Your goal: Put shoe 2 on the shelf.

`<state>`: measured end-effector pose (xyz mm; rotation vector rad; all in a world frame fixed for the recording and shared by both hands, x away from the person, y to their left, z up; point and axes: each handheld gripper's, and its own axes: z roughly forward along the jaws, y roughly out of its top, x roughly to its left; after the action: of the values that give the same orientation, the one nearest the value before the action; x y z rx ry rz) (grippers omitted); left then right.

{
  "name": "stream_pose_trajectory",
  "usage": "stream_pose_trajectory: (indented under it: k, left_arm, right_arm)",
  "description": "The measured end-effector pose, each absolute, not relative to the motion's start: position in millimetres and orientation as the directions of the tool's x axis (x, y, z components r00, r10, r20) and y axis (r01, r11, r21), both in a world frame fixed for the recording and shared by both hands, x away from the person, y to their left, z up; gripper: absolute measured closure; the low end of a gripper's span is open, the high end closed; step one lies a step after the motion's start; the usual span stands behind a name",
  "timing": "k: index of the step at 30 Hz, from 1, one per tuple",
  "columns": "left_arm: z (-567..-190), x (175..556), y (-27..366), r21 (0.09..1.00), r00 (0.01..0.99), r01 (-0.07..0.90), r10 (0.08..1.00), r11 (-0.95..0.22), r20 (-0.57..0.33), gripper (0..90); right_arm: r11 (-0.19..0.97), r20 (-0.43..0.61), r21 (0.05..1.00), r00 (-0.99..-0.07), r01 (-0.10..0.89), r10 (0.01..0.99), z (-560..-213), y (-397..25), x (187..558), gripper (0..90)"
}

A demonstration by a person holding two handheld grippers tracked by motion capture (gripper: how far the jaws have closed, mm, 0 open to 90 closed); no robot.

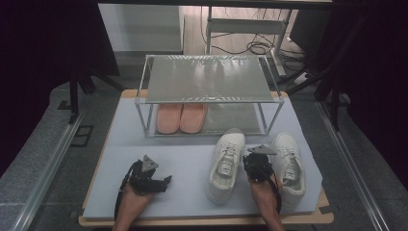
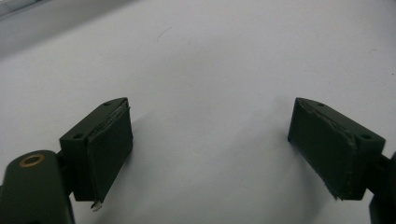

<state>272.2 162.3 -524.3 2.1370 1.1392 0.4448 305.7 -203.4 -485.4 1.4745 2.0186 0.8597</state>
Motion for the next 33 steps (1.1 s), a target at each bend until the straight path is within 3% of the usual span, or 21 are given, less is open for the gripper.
stream_pose_trajectory:
  k: [7,12,33]
  left_arm:
    - [-524,272,162,0.694,0.561,0.601,0.828,-0.397,-0.012,14.0]
    - [-524,272,162,0.693,0.562,0.601,0.827,-0.398,-0.013,14.0]
    - [-524,272,162,0.693,0.562,0.602,0.827,-0.398,-0.013,14.0]
  right_arm:
    - [0.192,-0.018,0.713,-0.256,0.674,0.967,-493,-206,332,90.0]
    - [0.194,0.008,0.711,-0.283,0.676,0.959,-493,-210,336,90.0]
    - [0.284,0.137,0.701,-0.515,0.654,0.846,-502,-167,353,90.0]
